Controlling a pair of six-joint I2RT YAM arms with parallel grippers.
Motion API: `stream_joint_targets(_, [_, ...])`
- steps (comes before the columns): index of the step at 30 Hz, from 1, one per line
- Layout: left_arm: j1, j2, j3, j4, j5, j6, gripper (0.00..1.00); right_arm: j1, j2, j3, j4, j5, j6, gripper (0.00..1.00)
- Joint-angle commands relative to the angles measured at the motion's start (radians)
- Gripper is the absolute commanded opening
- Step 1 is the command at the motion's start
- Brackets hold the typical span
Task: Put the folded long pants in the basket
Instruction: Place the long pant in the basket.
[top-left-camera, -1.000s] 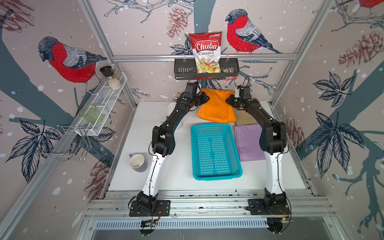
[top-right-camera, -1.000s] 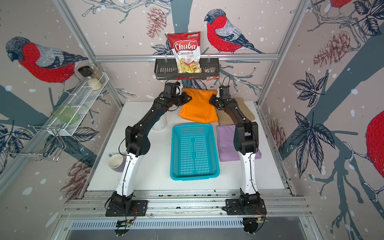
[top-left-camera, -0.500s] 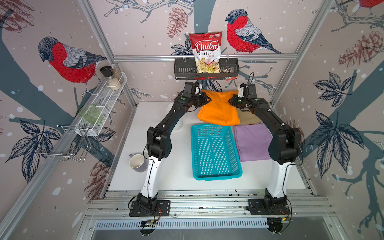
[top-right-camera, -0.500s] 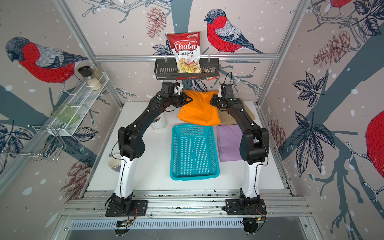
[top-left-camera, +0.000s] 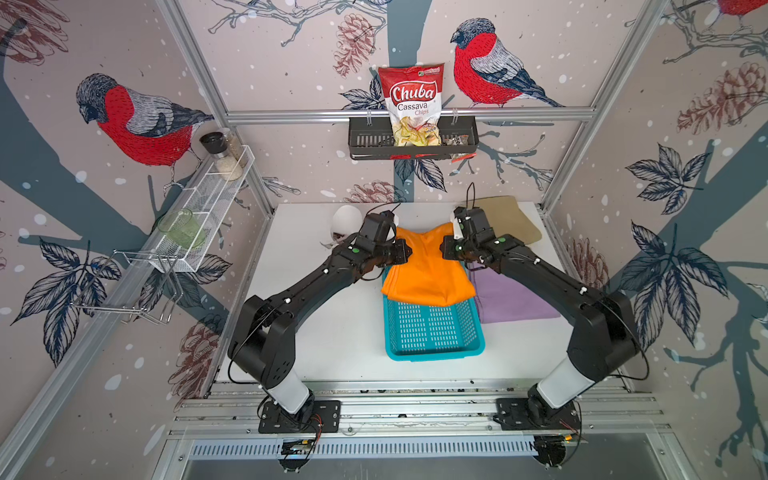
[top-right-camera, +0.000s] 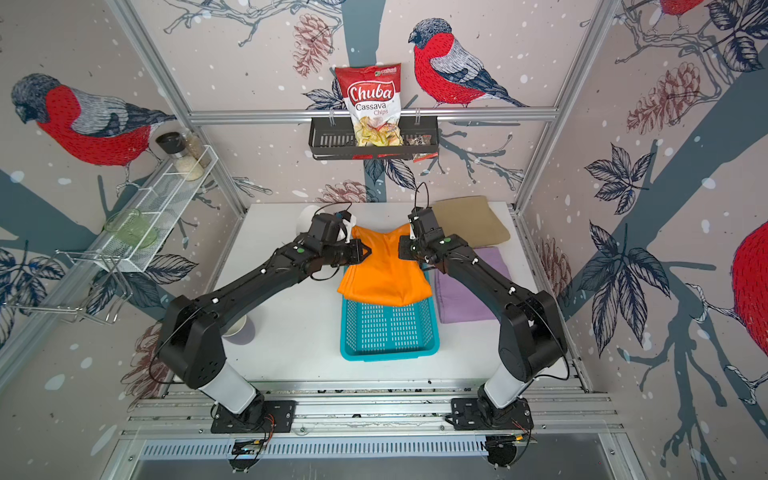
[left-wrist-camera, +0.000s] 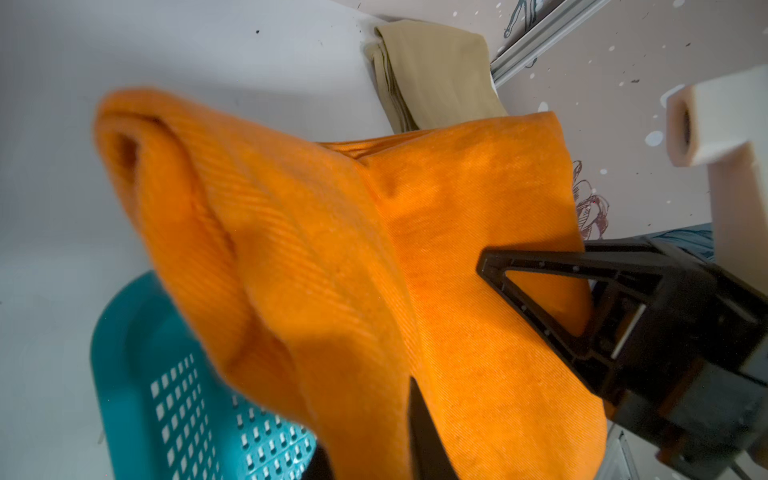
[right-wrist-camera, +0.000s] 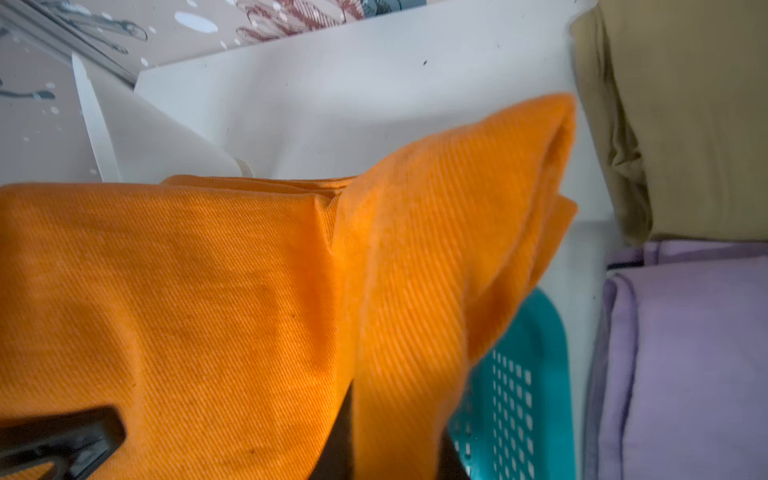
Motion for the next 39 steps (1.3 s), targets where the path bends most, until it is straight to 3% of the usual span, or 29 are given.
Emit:
stream_joint_targets(1, [-0.012, -0.06, -0.097, 0.109, -0.062, -0.006, 0.0, 0.029, -0.045, -0.057, 0.077, 0.048, 0.048, 0.0])
stream_joint_targets(7, [-0.025, -0.064, -0.173, 0.112, -0.09, 0.004, 0.0, 0.077, -0.084, -0.169, 0.132, 0.069, 0.112, 0.0])
stream_joint_targets(19, [-0.089, 0.03, -0.147, 0.072, -0.108, -0.021, 0.0, 0.067, -0.118, -0.233, 0.095, 0.173, 0.111, 0.0])
stream_joint_targets(25, [-0.089, 0.038, -0.153, 0.017, -0.132, -0.019, 0.0, 0.094, -0.066, -0.278, 0.147, 0.101, 0.152, 0.0])
stream_joint_targets(38, [-0.093, 0.132, -0.1, -0.064, -0.14, -0.02, 0.0, 0.106, 0.049, -0.231, 0.128, 0.191, 0.128, 0.0])
stream_joint_targets(39, [-0.093, 0.127, -0.1, -0.066, -0.149, -0.022, 0.1, 0.108, 0.054, -0.225, 0.131, 0.19, 0.122, 0.01])
